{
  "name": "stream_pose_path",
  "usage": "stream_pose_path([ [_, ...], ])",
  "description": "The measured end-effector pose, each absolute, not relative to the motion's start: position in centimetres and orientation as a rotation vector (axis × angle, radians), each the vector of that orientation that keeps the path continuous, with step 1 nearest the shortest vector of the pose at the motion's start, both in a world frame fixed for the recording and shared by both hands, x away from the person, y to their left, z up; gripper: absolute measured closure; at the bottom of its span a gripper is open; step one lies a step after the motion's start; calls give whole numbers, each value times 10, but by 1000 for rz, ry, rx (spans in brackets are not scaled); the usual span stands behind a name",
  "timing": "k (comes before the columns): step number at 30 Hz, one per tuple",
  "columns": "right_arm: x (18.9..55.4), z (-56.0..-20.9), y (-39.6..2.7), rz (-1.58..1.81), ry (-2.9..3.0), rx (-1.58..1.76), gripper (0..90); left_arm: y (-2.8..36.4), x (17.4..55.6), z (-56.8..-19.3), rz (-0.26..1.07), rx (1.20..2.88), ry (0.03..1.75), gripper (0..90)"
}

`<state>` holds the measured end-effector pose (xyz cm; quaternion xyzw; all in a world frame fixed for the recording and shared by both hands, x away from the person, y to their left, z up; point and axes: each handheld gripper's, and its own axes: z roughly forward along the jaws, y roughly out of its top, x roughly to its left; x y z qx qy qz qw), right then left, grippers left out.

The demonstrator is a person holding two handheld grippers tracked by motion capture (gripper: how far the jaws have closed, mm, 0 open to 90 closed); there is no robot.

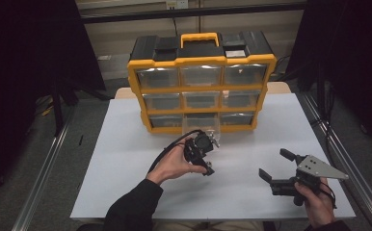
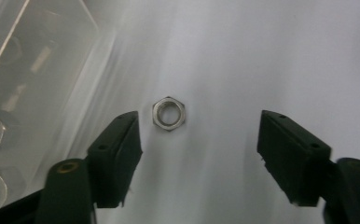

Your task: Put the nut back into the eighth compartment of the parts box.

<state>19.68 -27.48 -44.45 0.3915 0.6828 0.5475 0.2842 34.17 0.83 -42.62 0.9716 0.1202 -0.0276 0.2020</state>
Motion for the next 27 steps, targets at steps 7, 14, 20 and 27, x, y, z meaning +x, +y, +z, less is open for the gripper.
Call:
stream_pose_path([
  [7, 197, -445, -275, 1467, 1827, 1044, 3, 5, 347, -432, -56, 2742, 317, 422],
  [14, 197, -445, -275, 1469, 1830, 1041, 3, -1, 348, -440, -85, 2739, 384, 529],
  [20, 197, -445, -275, 1469, 1827, 1046, 3, -1, 353, -444, -106, 2789, 367, 575],
  [27, 197, -445, -275, 1468, 1829, 1042, 3, -4, 353, -452, -99, 2758, 420, 612],
])
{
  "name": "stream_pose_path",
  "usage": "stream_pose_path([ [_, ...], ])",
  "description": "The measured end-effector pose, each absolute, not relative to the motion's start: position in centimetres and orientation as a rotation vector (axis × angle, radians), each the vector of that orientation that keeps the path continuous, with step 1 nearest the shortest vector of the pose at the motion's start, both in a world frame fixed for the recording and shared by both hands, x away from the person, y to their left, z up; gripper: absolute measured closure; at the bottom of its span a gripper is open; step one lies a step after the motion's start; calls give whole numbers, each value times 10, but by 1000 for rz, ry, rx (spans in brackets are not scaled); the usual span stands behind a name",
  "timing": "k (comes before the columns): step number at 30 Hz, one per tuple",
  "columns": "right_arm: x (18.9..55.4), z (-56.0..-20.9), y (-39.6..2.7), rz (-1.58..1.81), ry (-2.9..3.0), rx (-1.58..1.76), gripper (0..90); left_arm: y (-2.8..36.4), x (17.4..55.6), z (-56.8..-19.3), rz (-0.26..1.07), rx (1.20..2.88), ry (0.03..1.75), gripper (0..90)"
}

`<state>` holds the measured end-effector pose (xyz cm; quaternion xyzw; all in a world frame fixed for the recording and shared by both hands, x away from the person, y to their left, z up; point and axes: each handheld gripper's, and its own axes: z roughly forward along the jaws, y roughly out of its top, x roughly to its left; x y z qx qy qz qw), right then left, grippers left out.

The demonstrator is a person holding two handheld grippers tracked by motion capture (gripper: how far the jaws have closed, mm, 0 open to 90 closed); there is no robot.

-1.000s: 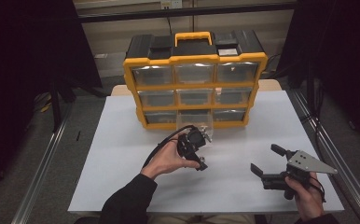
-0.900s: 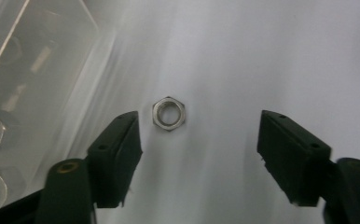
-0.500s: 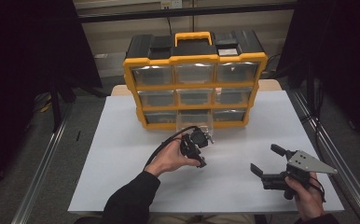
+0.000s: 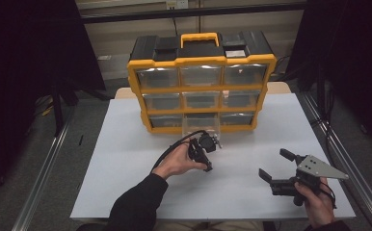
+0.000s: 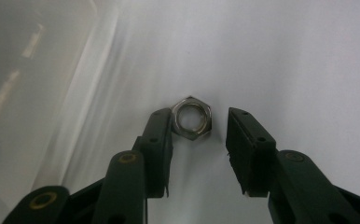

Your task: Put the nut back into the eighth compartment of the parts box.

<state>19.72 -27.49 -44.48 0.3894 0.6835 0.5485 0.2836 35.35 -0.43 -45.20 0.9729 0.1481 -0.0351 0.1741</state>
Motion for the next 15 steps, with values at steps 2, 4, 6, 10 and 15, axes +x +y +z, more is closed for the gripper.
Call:
stream_pose_path([
  [2, 197, -445, -275, 1470, 1828, 1043, 3, -3, 360, -449, -94, 2815, 325, 629],
  [4, 197, -445, -275, 1469, 1829, 1042, 3, -3, 358, -450, -104, 2795, 385, 636],
  [6, 197, -445, -275, 1469, 1830, 1043, 3, -3, 362, -449, -114, 2813, 330, 640],
  [10, 197, -445, -275, 1469, 1828, 1045, 3, -2, 363, -450, -131, 2794, 370, 660],
  [15, 198, -445, -275, 1471, 1829, 1040, 3, -3, 362, -450, -116, 2798, 374, 684],
])
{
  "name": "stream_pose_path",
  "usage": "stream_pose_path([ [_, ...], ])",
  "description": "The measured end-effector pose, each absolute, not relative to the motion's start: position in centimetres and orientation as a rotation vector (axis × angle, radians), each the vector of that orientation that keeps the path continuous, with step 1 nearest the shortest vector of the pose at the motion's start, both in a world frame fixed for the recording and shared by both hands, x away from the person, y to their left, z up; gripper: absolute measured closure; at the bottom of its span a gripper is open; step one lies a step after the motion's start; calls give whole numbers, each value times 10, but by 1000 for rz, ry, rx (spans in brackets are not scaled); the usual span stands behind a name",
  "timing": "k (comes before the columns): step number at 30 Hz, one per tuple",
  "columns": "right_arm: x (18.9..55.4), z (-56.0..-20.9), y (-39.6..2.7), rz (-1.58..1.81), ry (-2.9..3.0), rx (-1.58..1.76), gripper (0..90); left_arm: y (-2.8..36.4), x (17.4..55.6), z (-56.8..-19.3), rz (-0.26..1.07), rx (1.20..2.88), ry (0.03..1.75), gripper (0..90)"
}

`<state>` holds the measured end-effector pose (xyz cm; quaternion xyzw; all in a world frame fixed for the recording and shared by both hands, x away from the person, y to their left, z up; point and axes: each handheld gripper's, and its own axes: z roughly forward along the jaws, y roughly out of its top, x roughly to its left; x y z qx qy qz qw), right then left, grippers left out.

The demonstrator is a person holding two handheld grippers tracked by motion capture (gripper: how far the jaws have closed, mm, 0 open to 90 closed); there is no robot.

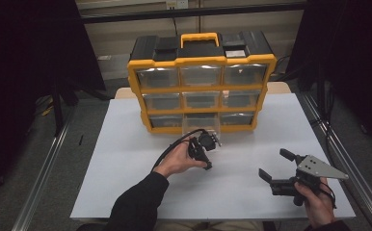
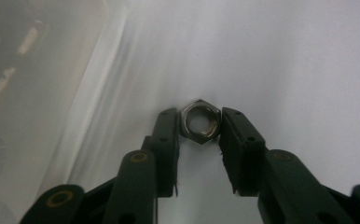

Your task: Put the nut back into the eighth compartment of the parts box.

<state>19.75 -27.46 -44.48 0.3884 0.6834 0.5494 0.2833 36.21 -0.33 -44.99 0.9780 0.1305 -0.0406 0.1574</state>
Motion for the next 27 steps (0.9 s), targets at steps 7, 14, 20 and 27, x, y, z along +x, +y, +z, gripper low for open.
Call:
stream_pose_path([
  [7, 197, -445, -275, 1468, 1830, 1040, 3, -2, 362, -451, -111, 2791, 405, 701],
  [14, 197, -445, -275, 1469, 1828, 1046, 3, -1, 364, -449, -136, 2787, 394, 703],
  [20, 197, -444, -275, 1466, 1830, 1044, 3, 0, 362, -449, -138, 2774, 437, 702],
  [27, 197, -444, -275, 1465, 1829, 1046, 3, 3, 361, -443, -154, 2728, 468, 703],
])
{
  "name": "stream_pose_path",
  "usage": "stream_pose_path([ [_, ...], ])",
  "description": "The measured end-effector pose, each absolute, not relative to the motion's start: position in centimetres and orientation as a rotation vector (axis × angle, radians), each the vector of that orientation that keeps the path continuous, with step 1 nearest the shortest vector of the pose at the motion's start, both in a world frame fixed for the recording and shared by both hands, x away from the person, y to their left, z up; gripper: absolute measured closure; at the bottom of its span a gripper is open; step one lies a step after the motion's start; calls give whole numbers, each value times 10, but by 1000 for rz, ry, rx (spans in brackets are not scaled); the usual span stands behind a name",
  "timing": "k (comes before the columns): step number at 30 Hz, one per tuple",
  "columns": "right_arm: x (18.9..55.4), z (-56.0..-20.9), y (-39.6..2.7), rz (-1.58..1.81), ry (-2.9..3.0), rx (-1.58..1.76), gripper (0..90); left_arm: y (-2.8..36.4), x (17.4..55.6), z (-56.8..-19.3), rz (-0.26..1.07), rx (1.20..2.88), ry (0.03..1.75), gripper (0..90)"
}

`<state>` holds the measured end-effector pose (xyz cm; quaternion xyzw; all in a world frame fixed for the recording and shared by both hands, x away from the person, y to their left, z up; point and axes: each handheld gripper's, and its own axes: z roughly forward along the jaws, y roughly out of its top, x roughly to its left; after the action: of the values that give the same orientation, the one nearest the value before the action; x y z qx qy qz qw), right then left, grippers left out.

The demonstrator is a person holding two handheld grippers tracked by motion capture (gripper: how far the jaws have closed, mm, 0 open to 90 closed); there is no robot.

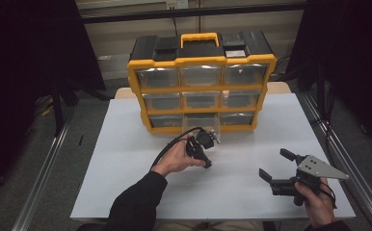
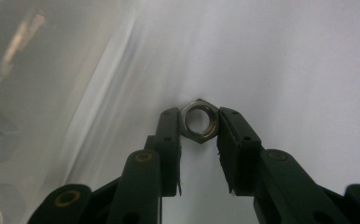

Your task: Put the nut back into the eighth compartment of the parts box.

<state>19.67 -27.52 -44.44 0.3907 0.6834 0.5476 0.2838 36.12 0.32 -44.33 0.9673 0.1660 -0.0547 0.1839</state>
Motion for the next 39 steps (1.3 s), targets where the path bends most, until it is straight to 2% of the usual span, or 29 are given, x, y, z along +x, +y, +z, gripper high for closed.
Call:
stream_pose_path([
  [1, 197, -444, -275, 1465, 1829, 1046, 3, 3, 360, -443, -159, 2716, 480, 703],
  [2, 197, -444, -275, 1465, 1829, 1046, 3, 5, 364, -440, -151, 2765, 413, 702],
  [4, 197, -444, -275, 1466, 1829, 1045, 3, 6, 361, -440, -163, 2716, 467, 703],
  [6, 197, -444, -275, 1466, 1829, 1045, 3, 8, 364, -438, -158, 2723, 395, 703],
  [7, 197, -444, -275, 1469, 1828, 1044, 3, 8, 360, -437, -175, 2702, 470, 703],
  [11, 197, -444, -275, 1470, 1826, 1047, 3, 9, 362, -434, -183, 2699, 407, 703],
  [15, 198, -445, -275, 1471, 1828, 1041, 3, 10, 358, -430, -198, 2667, 443, 703],
  [17, 198, -445, -275, 1466, 1831, 1035, 3, 11, 359, -427, -180, 2686, 381, 702],
  [19, 198, -444, -275, 1471, 1827, 1045, 3, 11, 356, -425, -188, 2656, 430, 702],
  [39, 197, -444, -275, 1468, 1828, 1044, 3, 22, 355, -397, -151, 2619, 395, 703],
])
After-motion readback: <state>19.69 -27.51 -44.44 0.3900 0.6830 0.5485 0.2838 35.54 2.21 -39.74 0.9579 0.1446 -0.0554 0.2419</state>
